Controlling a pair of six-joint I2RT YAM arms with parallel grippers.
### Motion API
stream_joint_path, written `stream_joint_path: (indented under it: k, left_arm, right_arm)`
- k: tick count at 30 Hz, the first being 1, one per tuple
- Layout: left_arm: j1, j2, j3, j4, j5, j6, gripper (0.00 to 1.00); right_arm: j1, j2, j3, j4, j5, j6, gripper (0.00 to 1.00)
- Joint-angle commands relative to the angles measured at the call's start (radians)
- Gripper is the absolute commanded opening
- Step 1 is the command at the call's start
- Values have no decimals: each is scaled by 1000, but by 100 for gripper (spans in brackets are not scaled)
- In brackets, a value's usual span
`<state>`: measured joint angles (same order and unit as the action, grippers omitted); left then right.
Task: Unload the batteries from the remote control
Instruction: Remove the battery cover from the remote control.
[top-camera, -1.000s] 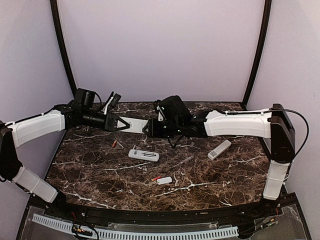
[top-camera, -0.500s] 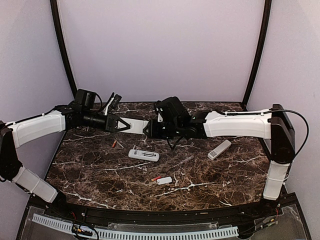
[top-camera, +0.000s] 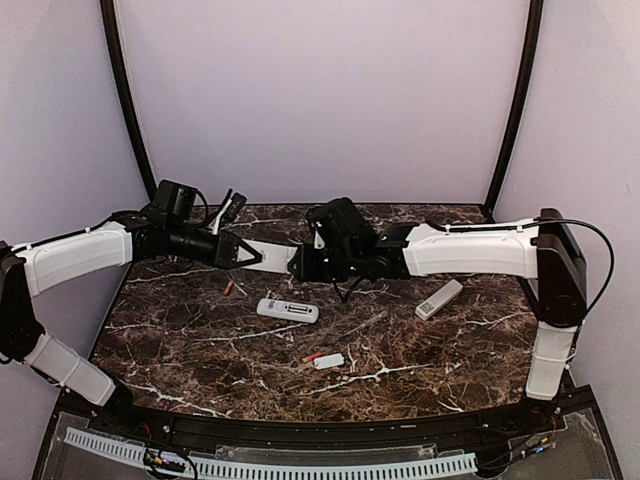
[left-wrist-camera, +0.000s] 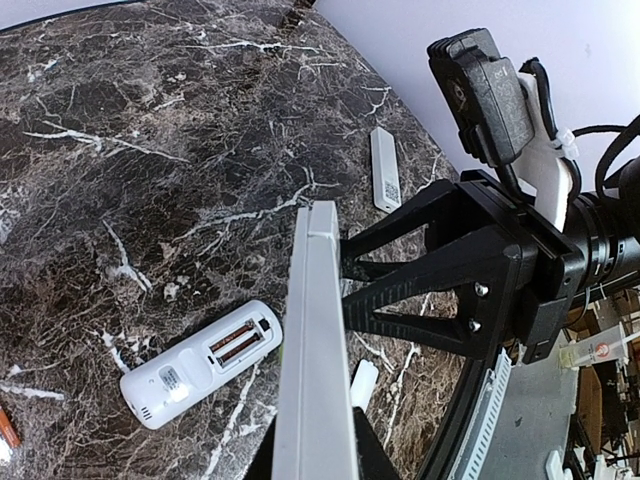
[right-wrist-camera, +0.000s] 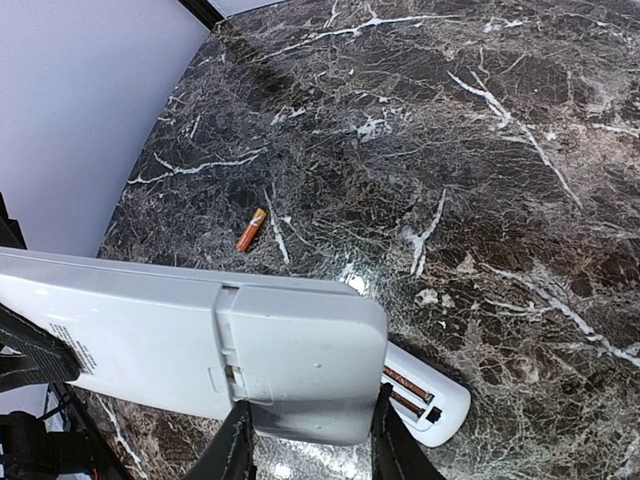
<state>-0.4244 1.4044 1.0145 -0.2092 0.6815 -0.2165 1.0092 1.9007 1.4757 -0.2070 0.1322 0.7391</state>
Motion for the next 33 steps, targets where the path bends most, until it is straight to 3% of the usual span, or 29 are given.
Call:
stream_joint_path:
  k: [1,14,26,33]
  left_arm:
    - [18,-42,-2,0,-54,13,0]
    - [22,-42,-14,26,-43,-14,0]
    - [98,-9,-72,196,144,-178,0]
    - [99,-34,-67,151,79,-143,0]
  right_arm:
    - [-19,12,-58,-159,104,7,26]
    - [-52,-13,-129,-97,51,69,24]
    - [-55,25,-80,-64,90,129,23]
    - [-62,30,-65,-48,99,112,24]
